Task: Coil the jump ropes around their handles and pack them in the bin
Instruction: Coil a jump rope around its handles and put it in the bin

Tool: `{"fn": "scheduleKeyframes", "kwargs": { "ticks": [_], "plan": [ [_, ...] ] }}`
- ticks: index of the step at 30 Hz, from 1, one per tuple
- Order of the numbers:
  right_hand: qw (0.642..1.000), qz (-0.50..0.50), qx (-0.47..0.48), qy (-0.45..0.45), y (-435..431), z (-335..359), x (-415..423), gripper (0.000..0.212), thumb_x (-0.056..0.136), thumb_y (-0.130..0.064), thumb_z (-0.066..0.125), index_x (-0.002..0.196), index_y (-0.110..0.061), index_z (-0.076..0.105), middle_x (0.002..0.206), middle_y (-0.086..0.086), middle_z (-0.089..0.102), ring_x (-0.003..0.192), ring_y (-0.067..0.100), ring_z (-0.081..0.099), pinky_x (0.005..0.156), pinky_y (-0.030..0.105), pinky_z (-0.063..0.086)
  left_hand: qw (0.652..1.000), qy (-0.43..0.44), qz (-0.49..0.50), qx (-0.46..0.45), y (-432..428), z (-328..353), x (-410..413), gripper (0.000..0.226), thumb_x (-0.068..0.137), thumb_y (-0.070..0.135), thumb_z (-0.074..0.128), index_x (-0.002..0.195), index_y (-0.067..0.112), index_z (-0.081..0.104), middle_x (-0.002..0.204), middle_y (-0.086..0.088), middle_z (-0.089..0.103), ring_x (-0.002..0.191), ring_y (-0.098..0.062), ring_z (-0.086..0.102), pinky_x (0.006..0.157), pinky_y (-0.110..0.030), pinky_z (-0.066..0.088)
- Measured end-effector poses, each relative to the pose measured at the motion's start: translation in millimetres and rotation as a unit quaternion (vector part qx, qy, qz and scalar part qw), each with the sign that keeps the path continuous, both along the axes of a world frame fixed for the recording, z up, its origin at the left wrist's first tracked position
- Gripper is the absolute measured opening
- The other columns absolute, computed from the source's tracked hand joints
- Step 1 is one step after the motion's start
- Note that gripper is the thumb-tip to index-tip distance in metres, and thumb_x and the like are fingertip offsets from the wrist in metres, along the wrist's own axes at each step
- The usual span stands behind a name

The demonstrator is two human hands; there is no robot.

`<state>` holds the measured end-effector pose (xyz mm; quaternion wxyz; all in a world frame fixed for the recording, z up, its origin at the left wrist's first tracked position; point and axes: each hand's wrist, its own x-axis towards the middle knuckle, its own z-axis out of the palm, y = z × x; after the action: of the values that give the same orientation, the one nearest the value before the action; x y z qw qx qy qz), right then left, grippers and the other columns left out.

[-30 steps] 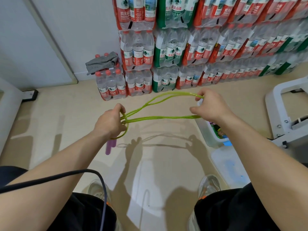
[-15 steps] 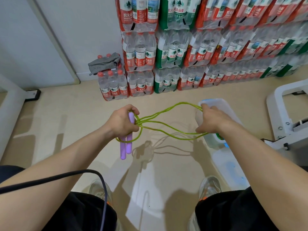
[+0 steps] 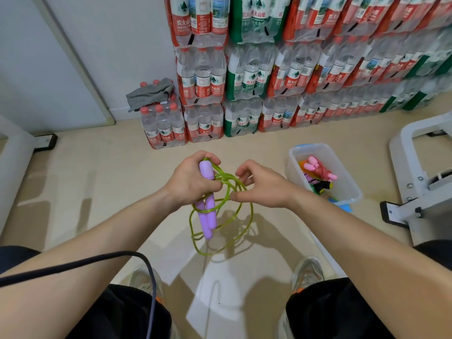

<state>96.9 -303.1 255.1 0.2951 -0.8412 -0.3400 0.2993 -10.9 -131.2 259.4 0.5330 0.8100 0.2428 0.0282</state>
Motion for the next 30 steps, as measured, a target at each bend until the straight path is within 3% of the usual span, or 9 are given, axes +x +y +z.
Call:
{"fn": "scheduleKeyframes", "kwargs": {
  "ticks": [3,8,13,15,19,25,27,30],
  "plan": [
    [0.998,-0.009,0.054,-0.034,-1,-5,1,0.045,0.076,-0.032,0.084,0.103,-0.025,0.050,0.109,-0.006,0.057,0.103,0.016,0.060,0.074,0.023,0.044,0.999,0.006,0.019,-0.035,0,2,0,0.042,0.074,0.000,0.076,0.105,0.024,0.062,0.078,-0.003,0.065,0.054,-0.010,0.055,0.047,-0.021,0.045],
    [0.984,0.062,0.038,-0.163,0,-8,5,0.038,0.082,-0.028,0.078,0.102,-0.032,0.046,0.109,-0.009,0.055,0.098,0.017,0.059,0.087,0.042,0.050,0.998,0.027,0.001,-0.062,-2,5,-1,0.041,0.076,-0.001,0.076,0.109,0.020,0.062,0.080,-0.004,0.067,0.058,-0.011,0.059,0.048,-0.017,0.045],
    [0.997,0.077,-0.024,-0.018,-7,11,22,0.045,0.071,-0.028,0.091,0.104,-0.029,0.060,0.093,-0.013,0.066,0.074,0.012,0.061,0.073,0.033,0.049,0.997,0.038,-0.053,-0.052,-4,5,-3,0.042,0.076,-0.002,0.074,0.108,0.022,0.062,0.081,-0.004,0.072,0.064,-0.015,0.061,0.054,-0.021,0.050],
    [0.994,0.079,-0.013,0.071,-10,15,28,0.035,0.075,-0.022,0.089,0.101,-0.023,0.066,0.081,-0.008,0.070,0.066,0.010,0.059,0.067,0.030,0.045,0.995,0.042,-0.072,-0.048,-4,6,-3,0.043,0.076,-0.003,0.074,0.109,0.022,0.061,0.084,-0.006,0.073,0.066,-0.014,0.062,0.056,-0.021,0.050],
    [0.978,0.066,0.015,0.195,-17,19,36,0.012,0.092,-0.006,0.070,0.103,-0.009,0.071,0.076,0.000,0.074,0.073,0.013,0.063,0.077,0.030,0.047,0.992,0.046,-0.111,-0.034,-3,8,-3,0.044,0.075,-0.002,0.076,0.109,0.022,0.062,0.081,0.000,0.072,0.063,-0.012,0.060,0.053,-0.019,0.048],
    [0.983,0.055,-0.010,0.173,-16,18,30,0.010,0.095,-0.019,0.066,0.098,-0.013,0.074,0.080,-0.002,0.073,0.075,0.009,0.060,0.077,0.031,0.046,0.991,0.047,-0.121,-0.036,-4,6,-4,0.044,0.075,-0.002,0.076,0.109,0.023,0.062,0.087,-0.008,0.073,0.065,-0.013,0.061,0.056,-0.021,0.050],
    [0.986,0.053,-0.008,0.156,-11,16,22,0.019,0.090,-0.029,0.074,0.097,-0.011,0.073,0.077,-0.002,0.068,0.071,0.009,0.057,0.071,0.027,0.044,0.992,0.048,-0.114,-0.027,-3,5,-3,0.044,0.074,0.000,0.077,0.108,0.024,0.063,0.091,-0.011,0.075,0.066,-0.014,0.062,0.058,-0.023,0.052],
    [0.994,0.071,0.005,0.081,-6,11,15,0.022,0.080,-0.029,0.085,0.090,-0.013,0.073,0.077,0.002,0.065,0.060,0.004,0.054,0.063,0.023,0.043,0.992,0.049,-0.114,-0.012,-4,2,-3,0.045,0.073,0.002,0.077,0.108,0.026,0.063,0.091,-0.010,0.075,0.066,-0.013,0.062,0.061,-0.024,0.054]
  ]
}}
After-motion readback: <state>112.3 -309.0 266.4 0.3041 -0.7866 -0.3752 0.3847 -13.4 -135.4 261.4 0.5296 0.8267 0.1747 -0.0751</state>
